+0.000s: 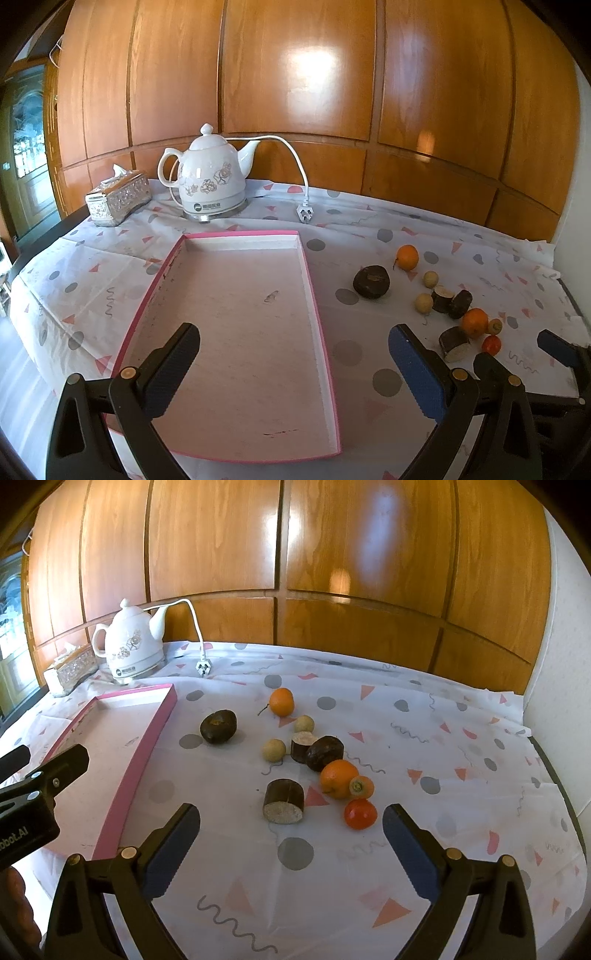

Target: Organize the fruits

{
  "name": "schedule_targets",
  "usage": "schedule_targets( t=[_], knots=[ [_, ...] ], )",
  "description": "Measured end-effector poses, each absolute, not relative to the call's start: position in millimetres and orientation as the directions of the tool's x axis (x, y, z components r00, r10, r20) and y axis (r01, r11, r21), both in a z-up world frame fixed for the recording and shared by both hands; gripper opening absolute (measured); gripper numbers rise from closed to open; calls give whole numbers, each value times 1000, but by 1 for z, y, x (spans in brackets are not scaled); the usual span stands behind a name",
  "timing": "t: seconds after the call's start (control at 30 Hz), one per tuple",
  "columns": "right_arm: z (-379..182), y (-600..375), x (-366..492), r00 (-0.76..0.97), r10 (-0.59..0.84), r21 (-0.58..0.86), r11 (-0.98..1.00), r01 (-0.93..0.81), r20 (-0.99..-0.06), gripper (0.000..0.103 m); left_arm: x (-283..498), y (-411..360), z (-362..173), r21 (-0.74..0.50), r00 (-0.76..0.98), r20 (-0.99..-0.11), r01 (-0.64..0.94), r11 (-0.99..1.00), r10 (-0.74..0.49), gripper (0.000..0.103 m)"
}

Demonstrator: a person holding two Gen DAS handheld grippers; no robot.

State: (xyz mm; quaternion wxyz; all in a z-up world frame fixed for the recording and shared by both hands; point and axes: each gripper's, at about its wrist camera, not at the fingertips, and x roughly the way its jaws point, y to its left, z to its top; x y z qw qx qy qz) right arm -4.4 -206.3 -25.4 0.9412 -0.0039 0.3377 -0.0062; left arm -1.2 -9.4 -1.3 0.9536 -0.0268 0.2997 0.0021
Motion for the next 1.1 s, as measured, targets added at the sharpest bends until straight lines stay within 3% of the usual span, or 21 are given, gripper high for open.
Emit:
schedule_targets(
  t=[1.1],
  knots=[
    [-24,-213,-4,777,-19,-9,1000,18,-629,101,0,-17,0,-56,813,-581,3,998,-35,103]
  ],
)
